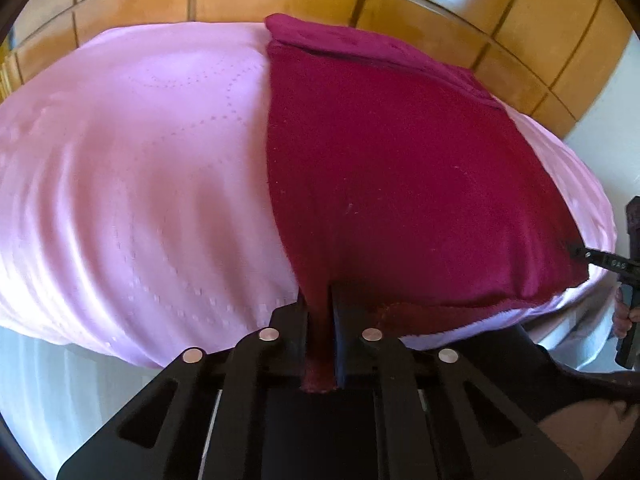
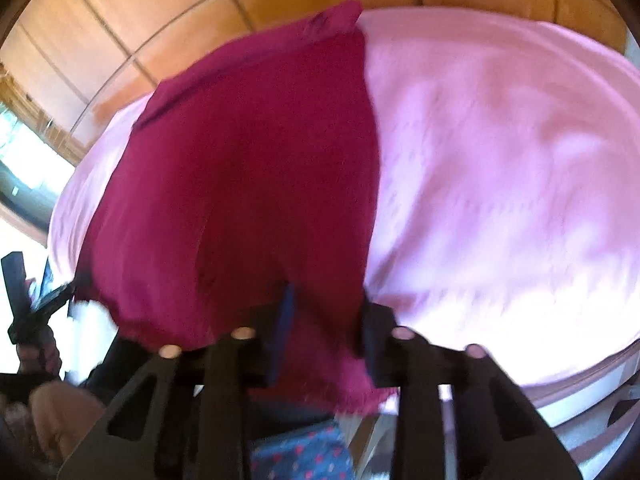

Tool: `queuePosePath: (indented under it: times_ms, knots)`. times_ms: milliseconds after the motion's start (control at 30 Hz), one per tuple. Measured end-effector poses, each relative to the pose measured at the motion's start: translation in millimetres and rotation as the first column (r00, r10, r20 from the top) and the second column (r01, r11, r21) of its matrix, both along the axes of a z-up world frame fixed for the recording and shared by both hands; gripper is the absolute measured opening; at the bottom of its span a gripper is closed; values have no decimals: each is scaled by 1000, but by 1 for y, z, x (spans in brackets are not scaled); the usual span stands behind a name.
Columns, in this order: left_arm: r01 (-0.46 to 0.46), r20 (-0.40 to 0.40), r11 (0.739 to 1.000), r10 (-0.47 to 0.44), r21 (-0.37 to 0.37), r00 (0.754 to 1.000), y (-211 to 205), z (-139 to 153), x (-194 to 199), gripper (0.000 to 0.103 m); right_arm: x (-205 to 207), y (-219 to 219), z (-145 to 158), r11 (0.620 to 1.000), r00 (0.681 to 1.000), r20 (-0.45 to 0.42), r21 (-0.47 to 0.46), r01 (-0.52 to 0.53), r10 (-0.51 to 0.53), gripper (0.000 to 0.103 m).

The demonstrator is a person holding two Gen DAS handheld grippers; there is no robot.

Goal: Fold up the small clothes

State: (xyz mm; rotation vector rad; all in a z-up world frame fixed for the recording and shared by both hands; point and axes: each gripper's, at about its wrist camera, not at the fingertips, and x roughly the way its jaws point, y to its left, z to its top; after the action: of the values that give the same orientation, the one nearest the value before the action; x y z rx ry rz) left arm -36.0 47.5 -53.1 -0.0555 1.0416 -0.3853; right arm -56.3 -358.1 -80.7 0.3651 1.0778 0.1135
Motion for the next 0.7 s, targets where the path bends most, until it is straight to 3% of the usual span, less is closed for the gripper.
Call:
queuePosePath:
  times_ms: [33, 167, 267, 367, 467, 700]
  knots:
    - [4, -6, 999, -5, -42, 1000, 3, 5, 1, 7, 1, 2, 0, 1000, 1000, -10, 9, -16, 16, 9]
    - [1, -11, 979, -3, -205, 1000, 15, 25, 13, 6, 13, -2, 16, 994, 999, 38, 110, -25, 21, 9]
    - [-17, -13, 943, 13, -333, 1000, 22, 37, 30, 5, 30, -9, 30, 980, 995, 99, 200, -12, -8, 8]
    - [-35, -27, 912, 26, -408, 999, 21, 40, 53, 5, 50, -15, 35, 966, 990, 136, 257, 10, -46, 8]
    - [-67, -65, 883, 41, -464, 997, 20, 38, 82, 5, 75, -22, 37, 956, 984, 153, 290, 44, -92, 8]
    - [-144, -122, 852, 95, -503, 988, 17, 31, 151, 5, 137, -48, 26, 936, 972, 126, 318, 152, -201, 8]
